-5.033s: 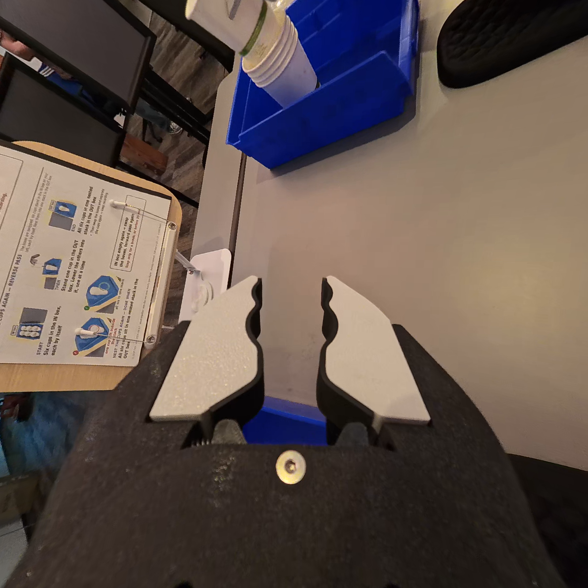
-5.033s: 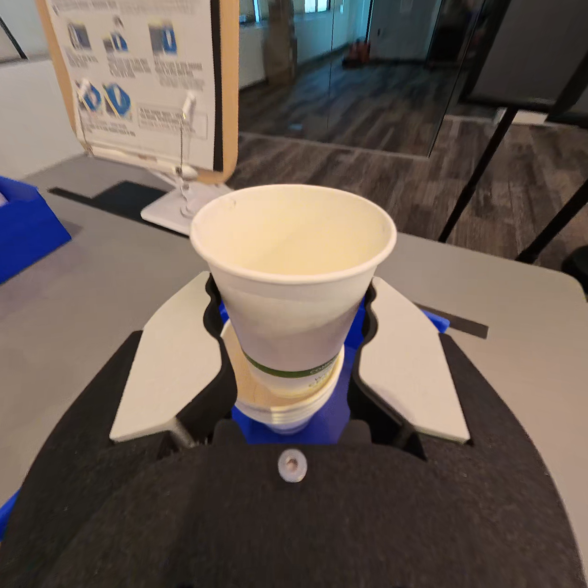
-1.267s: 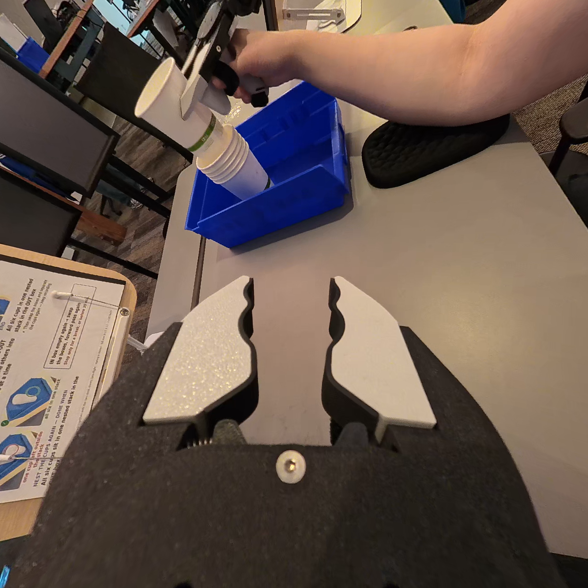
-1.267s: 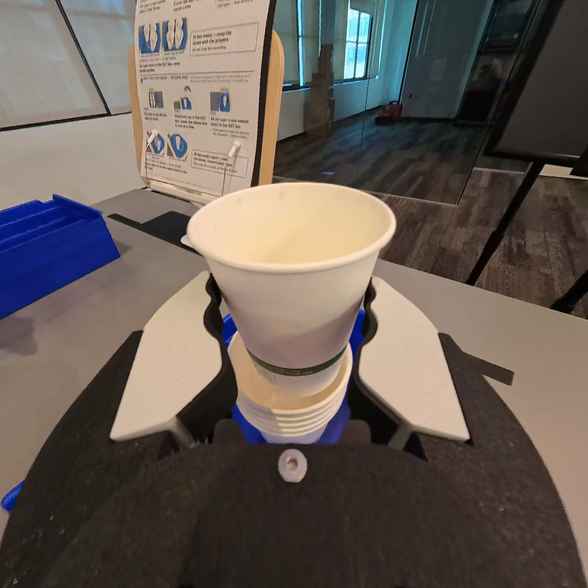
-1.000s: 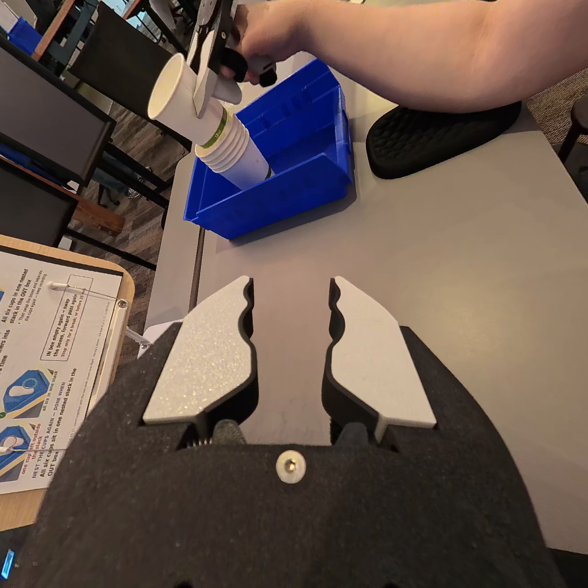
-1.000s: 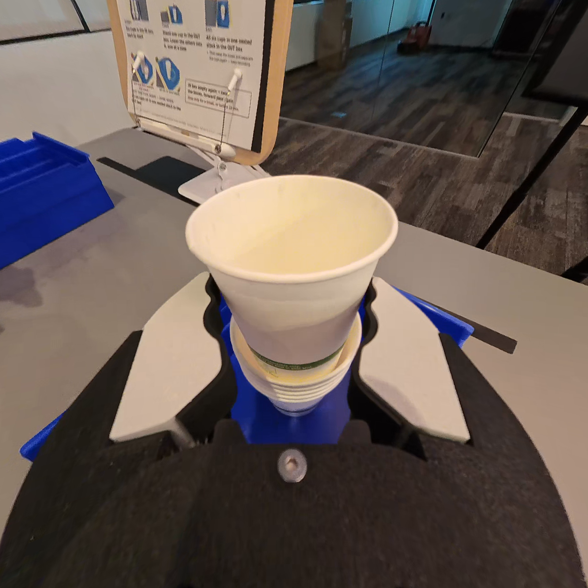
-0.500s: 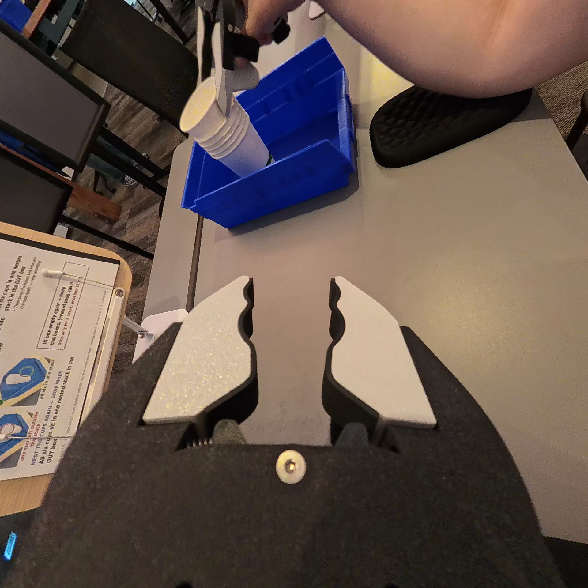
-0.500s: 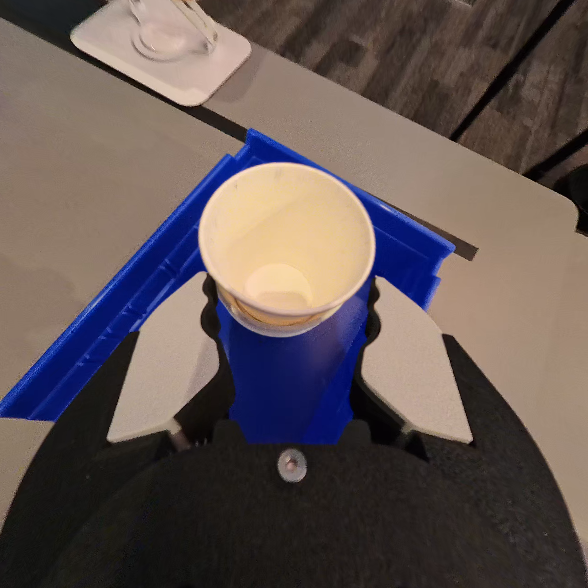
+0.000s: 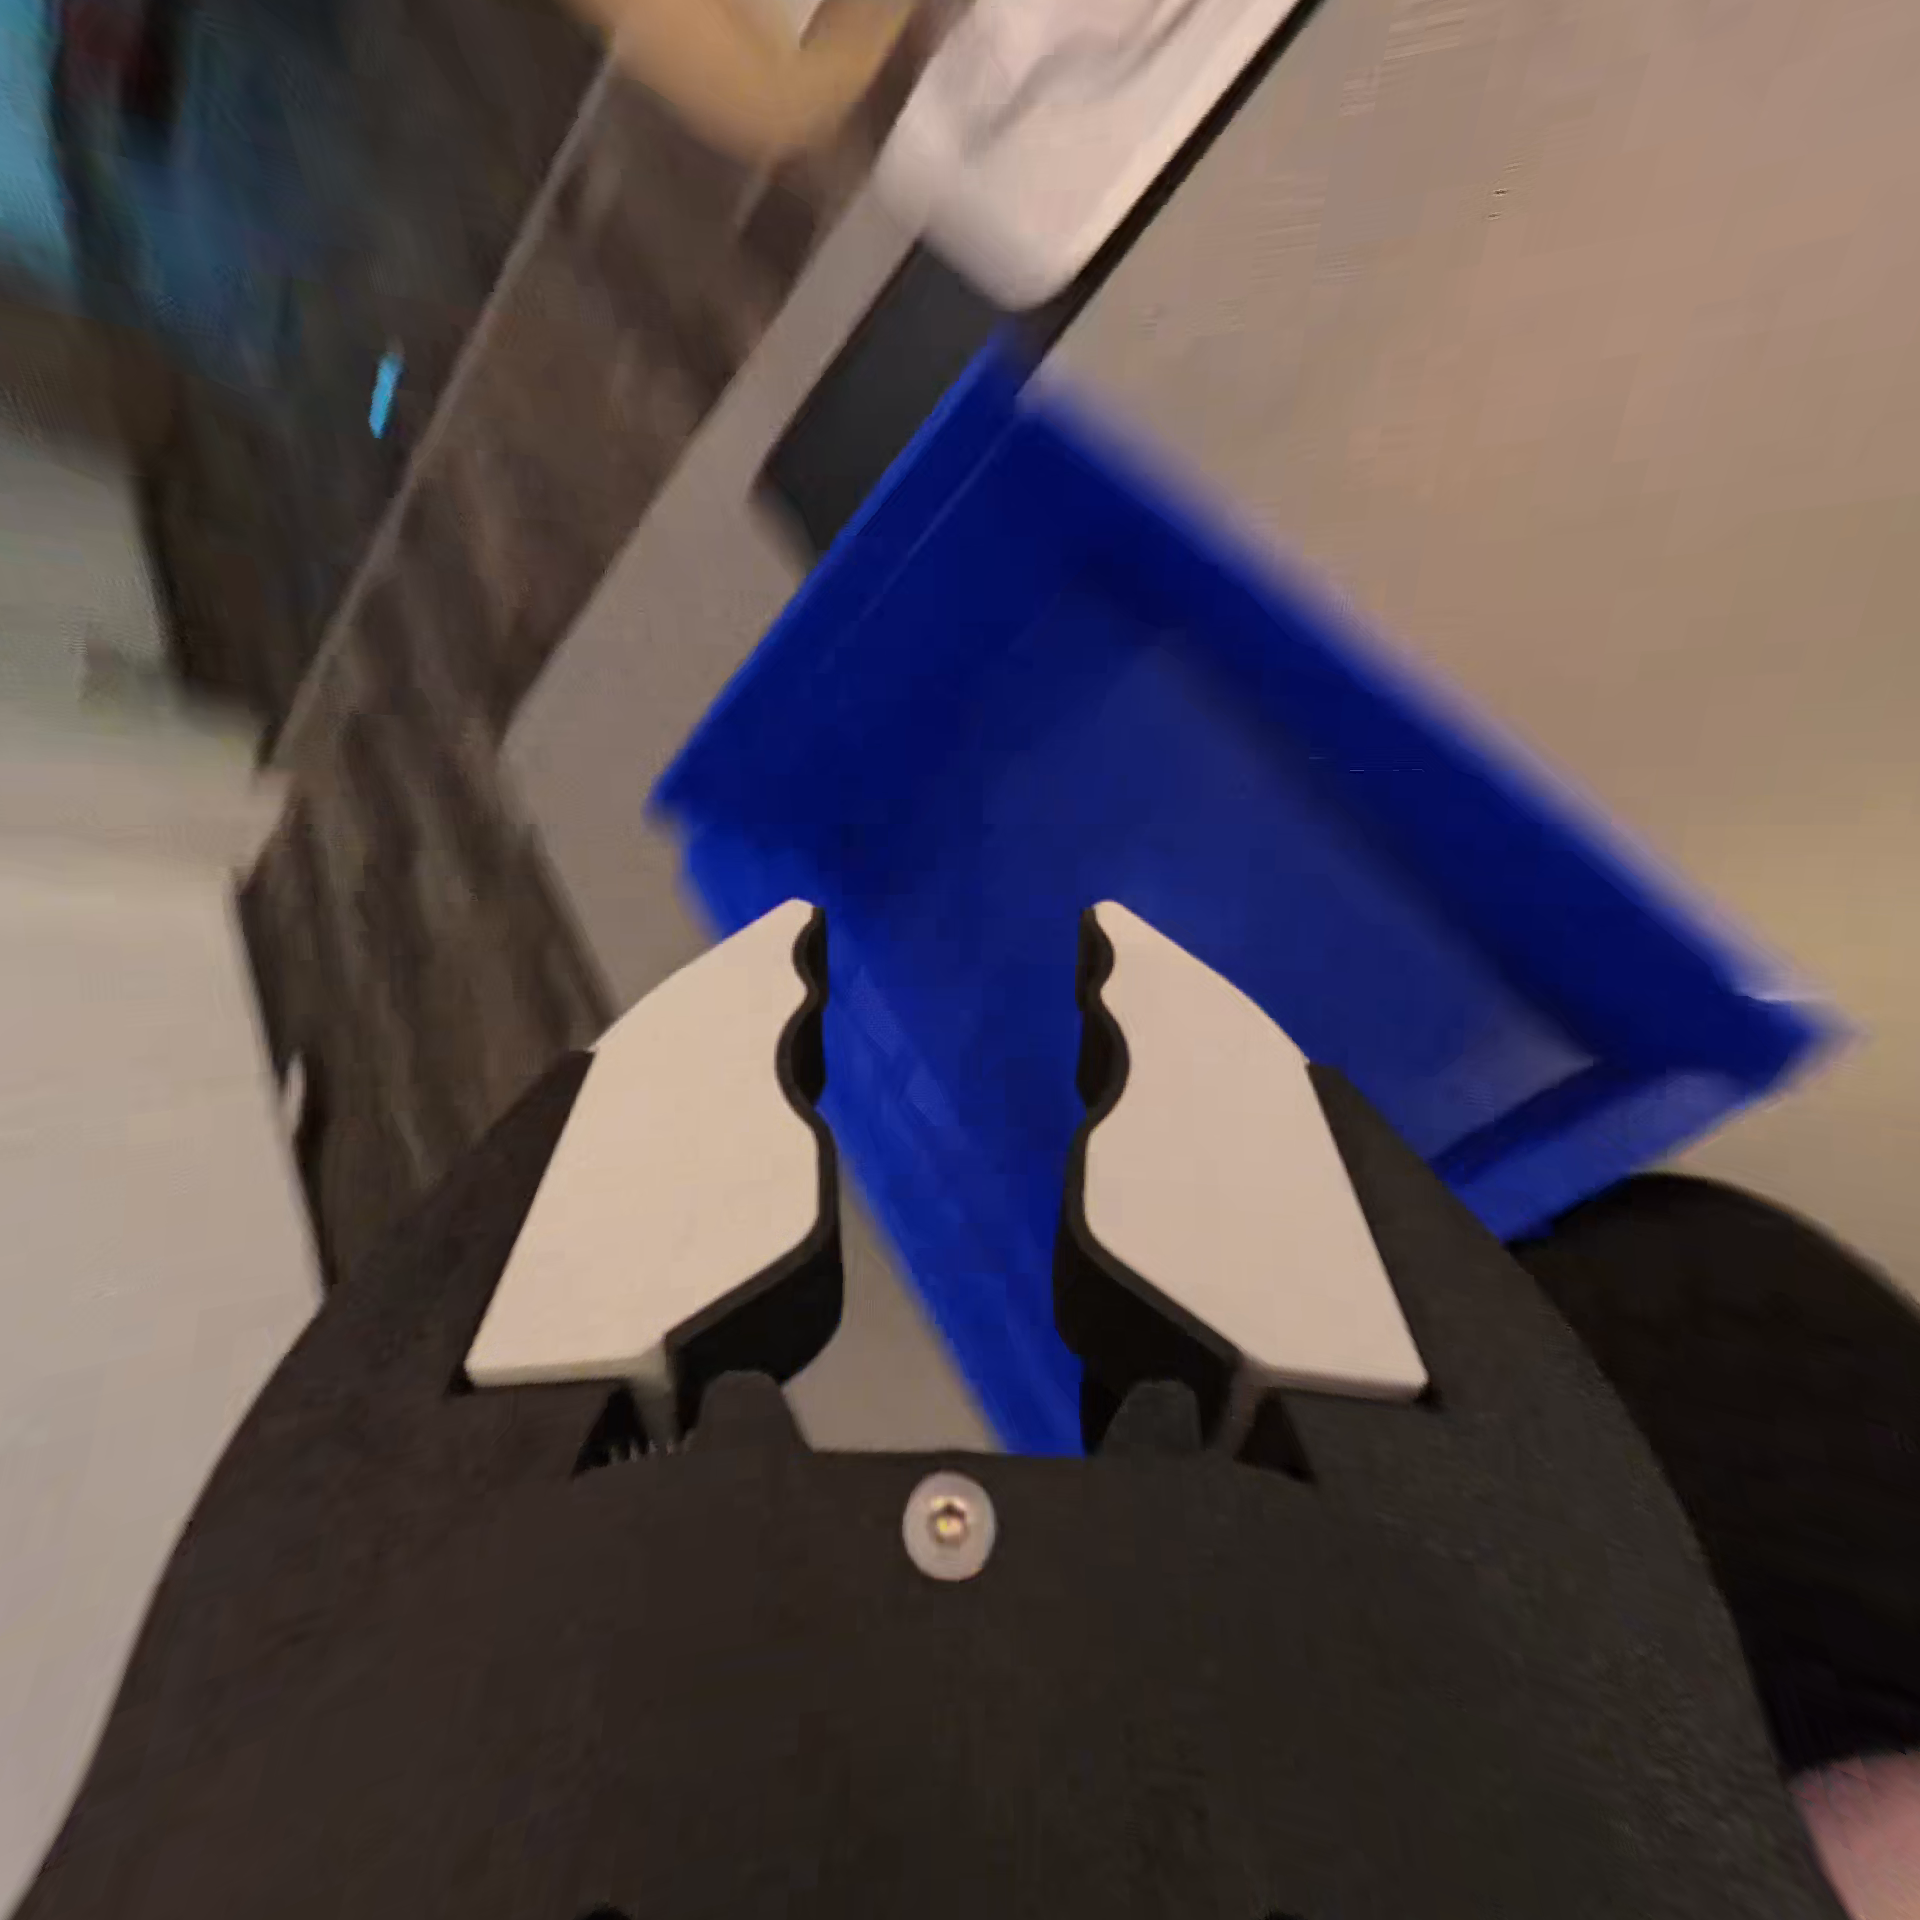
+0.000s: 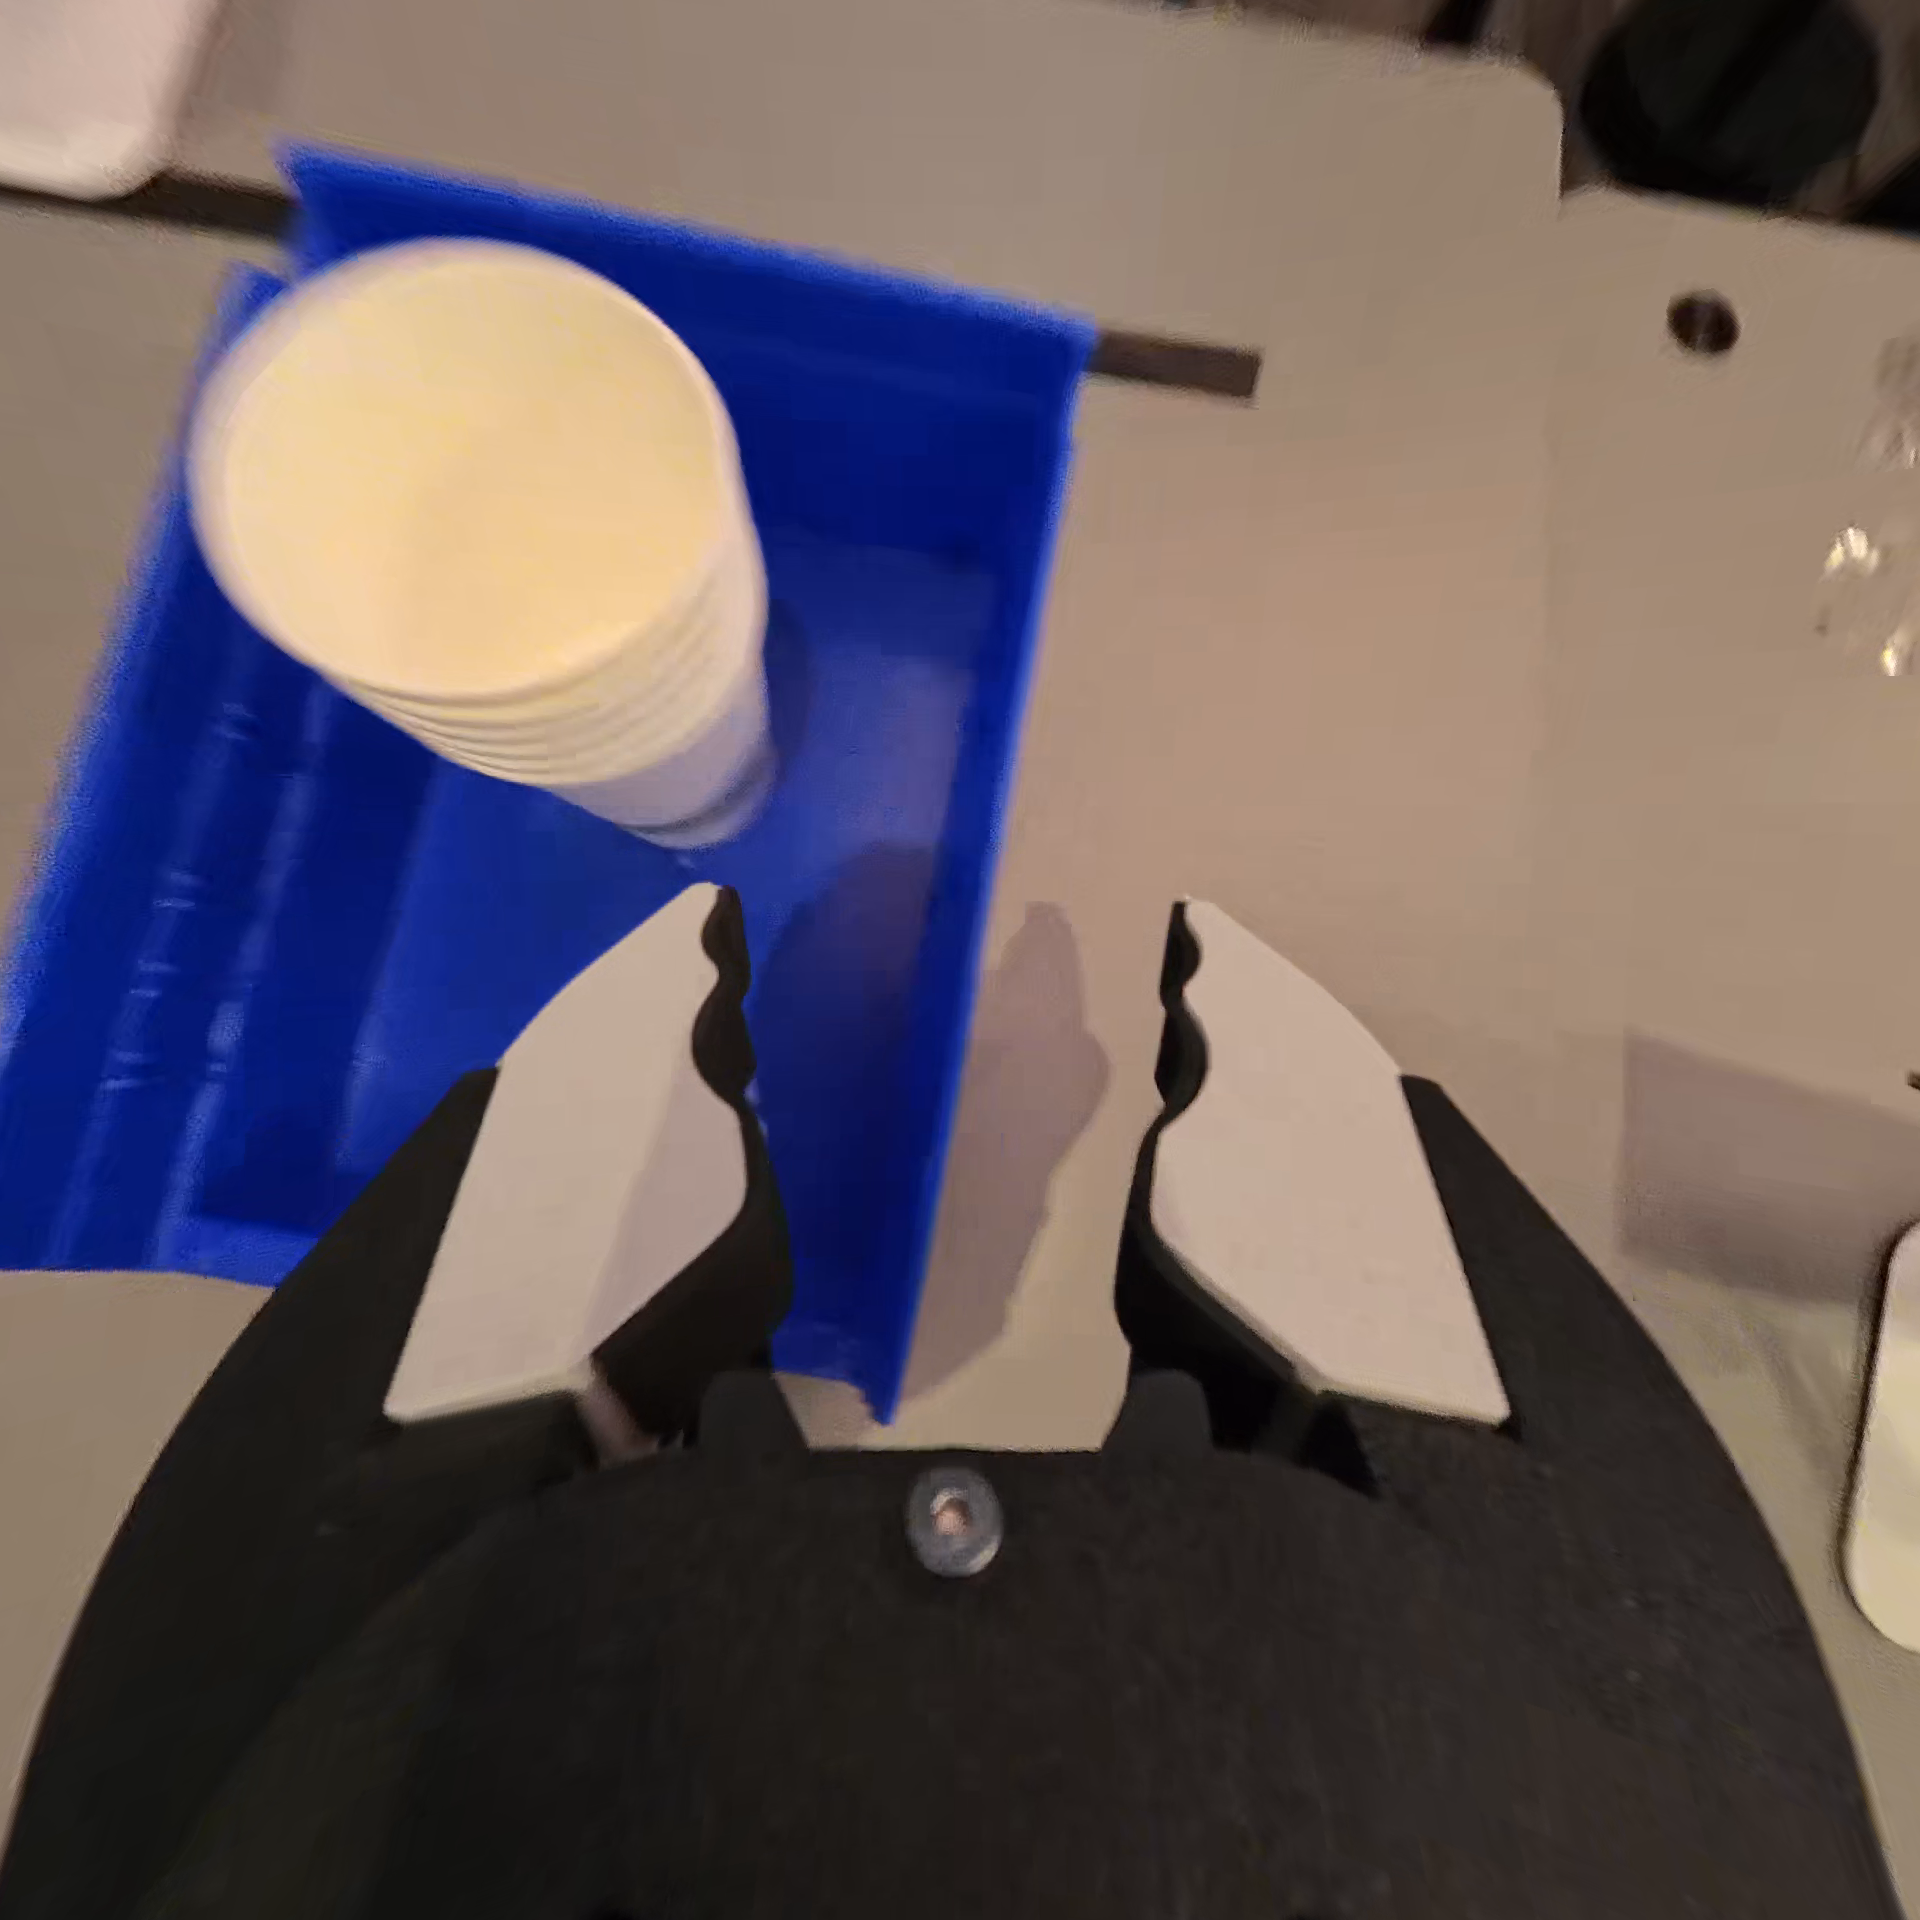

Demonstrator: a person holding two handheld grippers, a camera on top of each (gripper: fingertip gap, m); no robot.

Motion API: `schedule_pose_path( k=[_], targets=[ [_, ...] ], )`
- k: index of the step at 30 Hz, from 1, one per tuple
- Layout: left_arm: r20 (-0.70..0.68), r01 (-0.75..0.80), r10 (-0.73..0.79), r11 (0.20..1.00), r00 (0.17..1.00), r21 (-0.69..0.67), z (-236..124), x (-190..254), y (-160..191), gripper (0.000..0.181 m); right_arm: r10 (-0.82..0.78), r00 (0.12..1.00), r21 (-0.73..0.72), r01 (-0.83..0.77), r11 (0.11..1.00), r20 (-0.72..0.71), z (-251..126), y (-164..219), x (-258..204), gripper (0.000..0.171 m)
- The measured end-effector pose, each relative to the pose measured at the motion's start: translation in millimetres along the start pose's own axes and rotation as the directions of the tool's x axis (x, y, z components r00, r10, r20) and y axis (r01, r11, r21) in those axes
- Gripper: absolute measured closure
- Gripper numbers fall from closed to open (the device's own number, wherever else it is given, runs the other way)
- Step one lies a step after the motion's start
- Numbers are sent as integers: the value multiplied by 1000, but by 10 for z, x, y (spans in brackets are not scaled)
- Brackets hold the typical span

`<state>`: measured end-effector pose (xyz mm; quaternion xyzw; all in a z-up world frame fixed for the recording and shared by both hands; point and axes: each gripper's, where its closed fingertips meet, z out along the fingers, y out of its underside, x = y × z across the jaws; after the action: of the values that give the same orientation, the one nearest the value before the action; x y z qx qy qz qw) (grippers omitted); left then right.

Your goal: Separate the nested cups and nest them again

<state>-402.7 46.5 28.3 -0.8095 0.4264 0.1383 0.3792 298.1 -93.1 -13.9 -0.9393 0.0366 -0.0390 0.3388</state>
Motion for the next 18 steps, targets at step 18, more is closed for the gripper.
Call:
schedule_pose_path(
  k=[18],
  targets=[
    [-43, 590, -741, 567, 671, -575, 845, 54, 1449, 132, 189, 965, -405, -100, 909, 184, 807, 692, -124, 160]
  ],
)
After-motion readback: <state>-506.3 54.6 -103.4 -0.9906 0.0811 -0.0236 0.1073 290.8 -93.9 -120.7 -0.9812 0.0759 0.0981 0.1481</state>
